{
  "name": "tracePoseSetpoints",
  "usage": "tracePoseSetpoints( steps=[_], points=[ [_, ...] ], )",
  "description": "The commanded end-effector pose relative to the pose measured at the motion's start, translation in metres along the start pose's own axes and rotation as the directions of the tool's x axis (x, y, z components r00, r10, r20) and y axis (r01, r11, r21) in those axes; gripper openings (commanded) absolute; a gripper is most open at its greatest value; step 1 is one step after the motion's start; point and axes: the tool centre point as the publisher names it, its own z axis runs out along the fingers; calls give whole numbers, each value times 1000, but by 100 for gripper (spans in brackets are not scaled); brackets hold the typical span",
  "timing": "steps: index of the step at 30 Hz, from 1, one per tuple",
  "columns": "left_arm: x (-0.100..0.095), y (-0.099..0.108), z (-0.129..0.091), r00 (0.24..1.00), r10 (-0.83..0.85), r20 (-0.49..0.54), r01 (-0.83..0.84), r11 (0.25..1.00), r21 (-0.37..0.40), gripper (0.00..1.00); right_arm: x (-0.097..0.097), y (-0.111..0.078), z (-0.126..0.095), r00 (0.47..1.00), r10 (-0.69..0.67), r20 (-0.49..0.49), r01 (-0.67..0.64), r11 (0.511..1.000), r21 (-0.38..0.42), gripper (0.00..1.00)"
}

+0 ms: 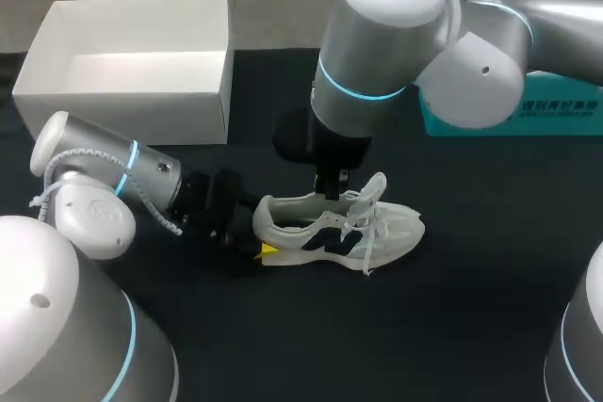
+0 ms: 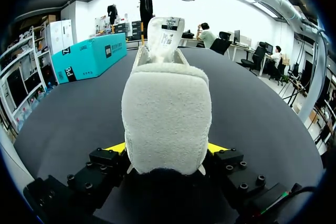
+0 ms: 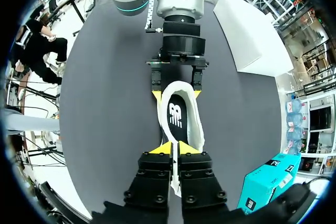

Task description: Take the shoe out of the shoebox, open the shoe tongue, remove and reinsert the insole, then place the shoe into the shoebox

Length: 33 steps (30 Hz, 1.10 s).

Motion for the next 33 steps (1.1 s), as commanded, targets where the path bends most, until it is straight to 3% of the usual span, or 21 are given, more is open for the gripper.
tracePoseSetpoints(
  steps=[1, 13, 33],
  points=[
    [1, 0, 0, 1000, 0, 3, 0, 1000, -2, 0, -4, 4, 11, 1000, -12, 4, 12, 1000, -6, 0],
    [1, 0, 0, 1000, 0, 3, 0, 1000, -2, 0, -13, 12, 58, 998, -56, -33, 56, 998, 16, 0],
    [1, 0, 0, 1000, 0, 3, 0, 1000, -2, 0, -14, -5, 92, 993, -30, -111, 36, 998, 56, 0]
  ],
)
